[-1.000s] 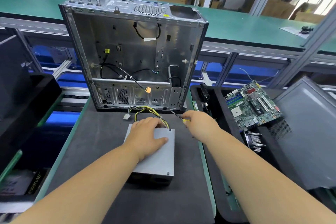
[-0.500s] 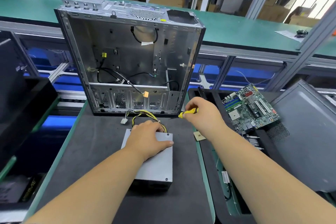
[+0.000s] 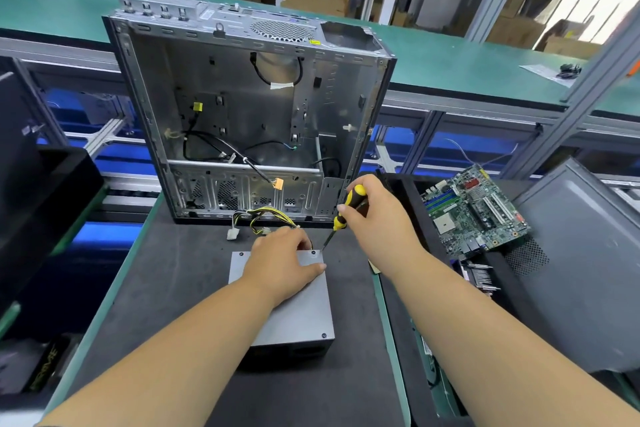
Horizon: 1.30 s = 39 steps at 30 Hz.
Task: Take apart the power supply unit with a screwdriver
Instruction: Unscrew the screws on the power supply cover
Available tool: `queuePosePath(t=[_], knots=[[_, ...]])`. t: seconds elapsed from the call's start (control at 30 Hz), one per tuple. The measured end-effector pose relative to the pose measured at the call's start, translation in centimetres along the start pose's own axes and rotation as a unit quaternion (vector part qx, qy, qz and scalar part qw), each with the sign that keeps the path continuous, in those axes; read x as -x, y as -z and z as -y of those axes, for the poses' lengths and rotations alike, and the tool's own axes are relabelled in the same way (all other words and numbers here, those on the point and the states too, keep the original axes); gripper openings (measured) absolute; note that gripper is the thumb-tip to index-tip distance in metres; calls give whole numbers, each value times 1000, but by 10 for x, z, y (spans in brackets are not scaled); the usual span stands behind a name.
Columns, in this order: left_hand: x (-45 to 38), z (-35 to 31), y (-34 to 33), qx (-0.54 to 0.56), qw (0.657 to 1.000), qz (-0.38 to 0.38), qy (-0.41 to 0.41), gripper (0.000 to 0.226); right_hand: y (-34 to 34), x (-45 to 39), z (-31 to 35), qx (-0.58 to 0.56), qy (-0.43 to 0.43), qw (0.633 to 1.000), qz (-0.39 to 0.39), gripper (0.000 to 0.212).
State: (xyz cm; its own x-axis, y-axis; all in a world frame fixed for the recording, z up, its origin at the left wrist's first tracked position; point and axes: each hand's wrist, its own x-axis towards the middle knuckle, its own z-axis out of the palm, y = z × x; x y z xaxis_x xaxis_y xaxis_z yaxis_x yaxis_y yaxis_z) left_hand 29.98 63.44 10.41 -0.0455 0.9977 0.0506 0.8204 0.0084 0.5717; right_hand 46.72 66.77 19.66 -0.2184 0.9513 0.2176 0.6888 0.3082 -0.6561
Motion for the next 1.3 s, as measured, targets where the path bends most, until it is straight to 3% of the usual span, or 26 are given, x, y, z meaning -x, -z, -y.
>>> queuePosePath(t=[0.1,0.27,1.03,1.3], knots=[[-1,2,0,51,998,5,-42,19,-4,-2,1,-7,5,1000,-2,18],[-5,9,-1,102,995,9,-17,9,-8,-5,3,-15,0,1000,8,17],[-8,10,-4,96,995,8,-10,10,-9,-11,11,7,7,999,30,15],[-10,9,-5,110,994,1,14,15,-10,-16,23,-1,43,994,99,16]])
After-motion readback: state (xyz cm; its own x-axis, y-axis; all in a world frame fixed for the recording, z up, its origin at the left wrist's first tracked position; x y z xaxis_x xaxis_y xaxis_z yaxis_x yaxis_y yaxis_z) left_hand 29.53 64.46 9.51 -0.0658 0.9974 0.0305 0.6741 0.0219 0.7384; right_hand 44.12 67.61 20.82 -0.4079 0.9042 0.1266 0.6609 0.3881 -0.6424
